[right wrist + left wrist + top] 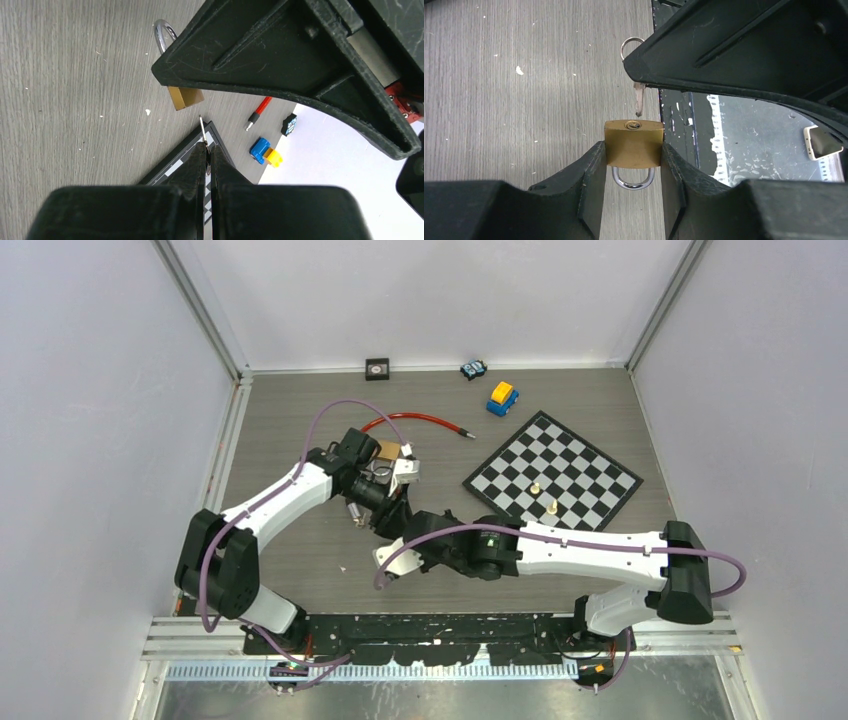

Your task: Unlock with the key

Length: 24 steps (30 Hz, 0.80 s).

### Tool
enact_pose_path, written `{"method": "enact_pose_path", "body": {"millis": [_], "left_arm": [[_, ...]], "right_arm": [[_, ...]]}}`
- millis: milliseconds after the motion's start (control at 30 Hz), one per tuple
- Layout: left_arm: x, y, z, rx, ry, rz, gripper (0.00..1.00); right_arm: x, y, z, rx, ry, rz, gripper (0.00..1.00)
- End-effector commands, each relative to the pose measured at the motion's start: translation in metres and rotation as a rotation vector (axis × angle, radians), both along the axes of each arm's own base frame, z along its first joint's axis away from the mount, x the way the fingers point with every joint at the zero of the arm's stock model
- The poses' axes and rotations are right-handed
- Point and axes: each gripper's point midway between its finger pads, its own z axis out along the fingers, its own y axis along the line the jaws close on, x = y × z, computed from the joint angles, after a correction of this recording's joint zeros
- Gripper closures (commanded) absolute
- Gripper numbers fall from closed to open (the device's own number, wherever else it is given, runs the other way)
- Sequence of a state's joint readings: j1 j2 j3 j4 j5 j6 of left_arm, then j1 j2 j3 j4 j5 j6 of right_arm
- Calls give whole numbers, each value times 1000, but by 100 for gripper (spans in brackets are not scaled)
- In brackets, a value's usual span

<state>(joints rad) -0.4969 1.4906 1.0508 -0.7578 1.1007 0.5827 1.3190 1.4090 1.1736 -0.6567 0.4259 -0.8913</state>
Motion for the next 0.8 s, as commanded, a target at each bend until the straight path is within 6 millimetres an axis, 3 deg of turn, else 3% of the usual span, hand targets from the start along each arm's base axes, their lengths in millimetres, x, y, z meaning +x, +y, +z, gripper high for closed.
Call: {"method": "enact_pose_path", "body": {"millis": [0, 33, 67, 100, 133, 767], "left_arm": [[-2, -3, 17, -94, -83, -67, 100], [-3, -3, 17, -101, -95, -77, 100], [-25, 9, 83, -225, -352, -91, 100], [-6, -1, 24, -125, -149, -95, 100], [-5, -1, 17, -119, -132, -103, 100], [-4, 2, 4, -113, -164, -165, 100]], "right_arm": [[-2, 13, 17, 41, -29, 10, 99], [-3, 14, 17, 40, -30, 13, 99], [-4, 14, 18, 37, -31, 16, 99], [-6, 15, 18, 38, -30, 21, 99], [-7, 16, 17, 33, -31, 24, 99], [-10, 15, 26, 33, -82, 33, 99]]}}
